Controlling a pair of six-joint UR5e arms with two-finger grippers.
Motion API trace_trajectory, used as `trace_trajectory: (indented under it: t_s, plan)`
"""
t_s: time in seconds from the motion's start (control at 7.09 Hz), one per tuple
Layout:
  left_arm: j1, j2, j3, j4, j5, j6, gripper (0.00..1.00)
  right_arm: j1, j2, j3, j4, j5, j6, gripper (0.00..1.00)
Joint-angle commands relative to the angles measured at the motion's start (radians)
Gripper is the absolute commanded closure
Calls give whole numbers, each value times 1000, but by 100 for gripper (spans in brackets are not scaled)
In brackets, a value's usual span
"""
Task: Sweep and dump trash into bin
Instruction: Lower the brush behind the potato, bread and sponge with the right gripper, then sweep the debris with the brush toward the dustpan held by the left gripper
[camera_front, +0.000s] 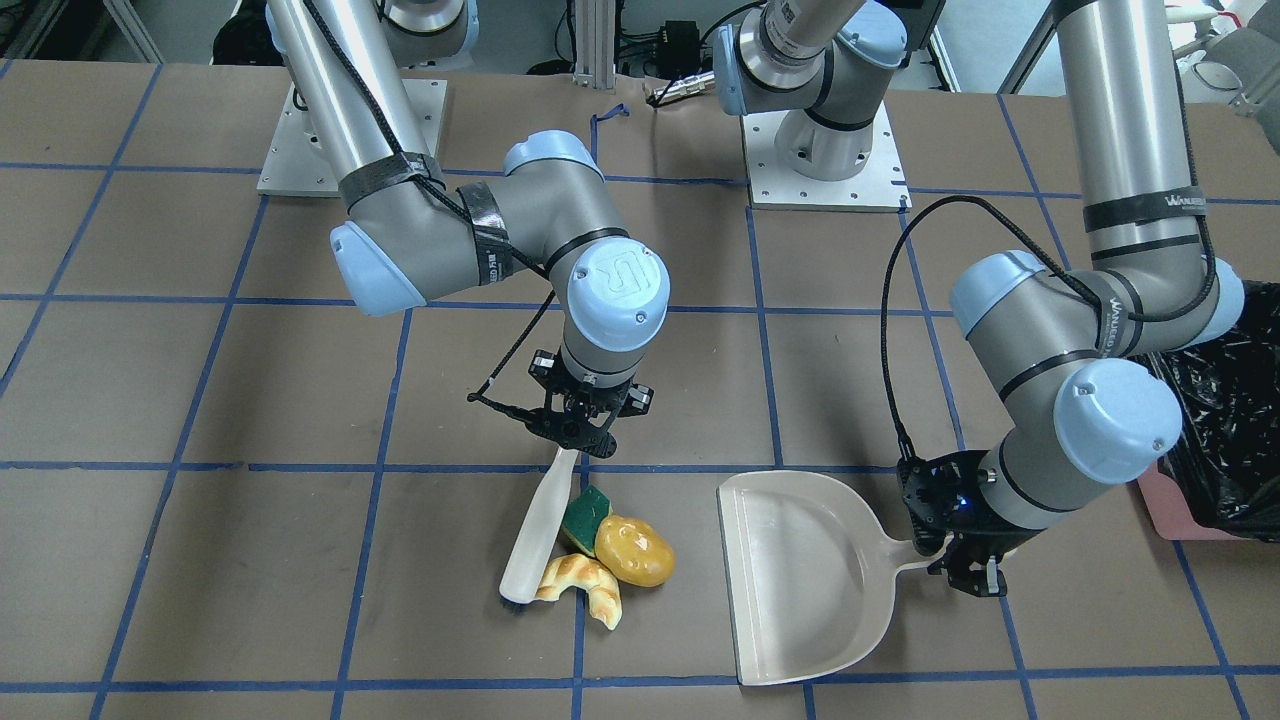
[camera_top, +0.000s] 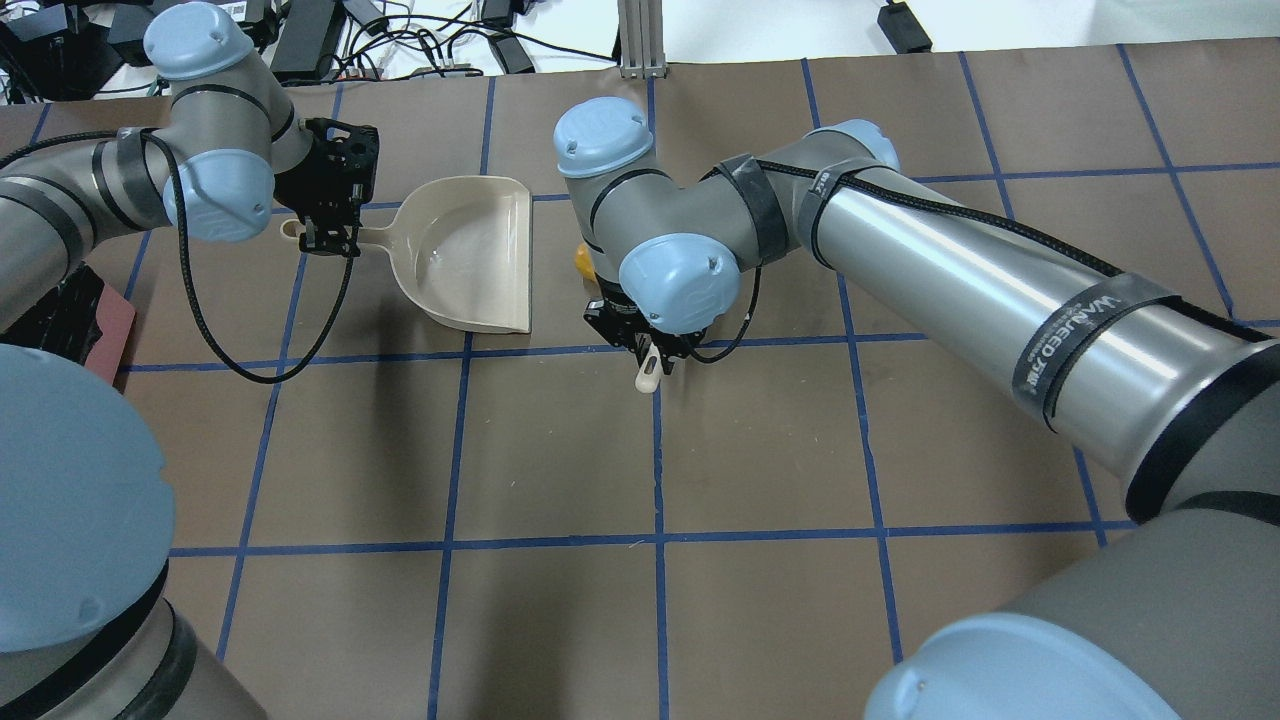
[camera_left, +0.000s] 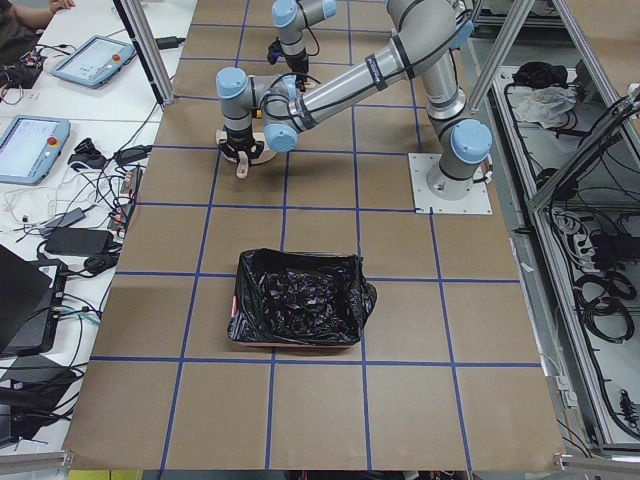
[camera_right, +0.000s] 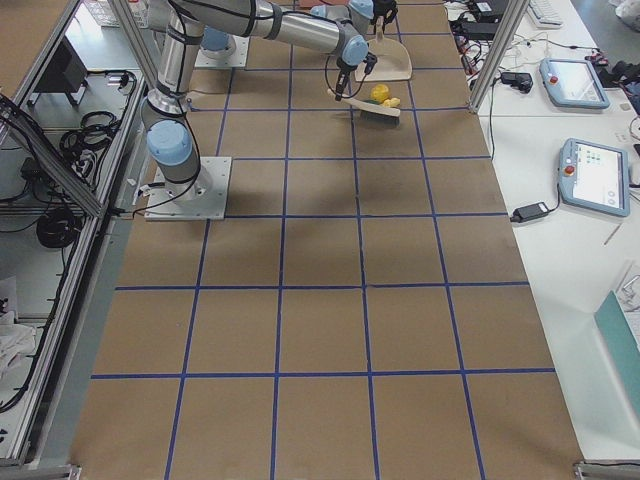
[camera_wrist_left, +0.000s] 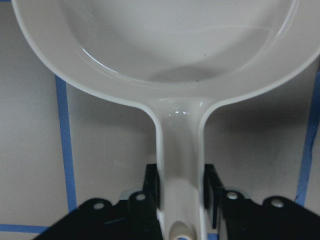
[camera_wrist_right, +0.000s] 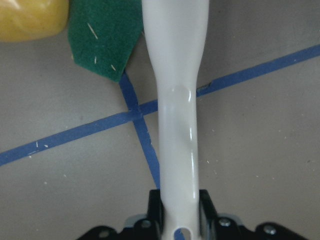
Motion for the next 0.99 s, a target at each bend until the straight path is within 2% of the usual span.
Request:
trace_trajectory:
  t_s: [0.0, 0.85]
  plan:
    - [0, 2, -2, 0, 1, 2, 68, 5, 1, -2, -1, 14, 29, 100]
    - [-8, 10, -13, -1, 1, 0, 68, 37, 37, -10, -79, 40, 56, 100]
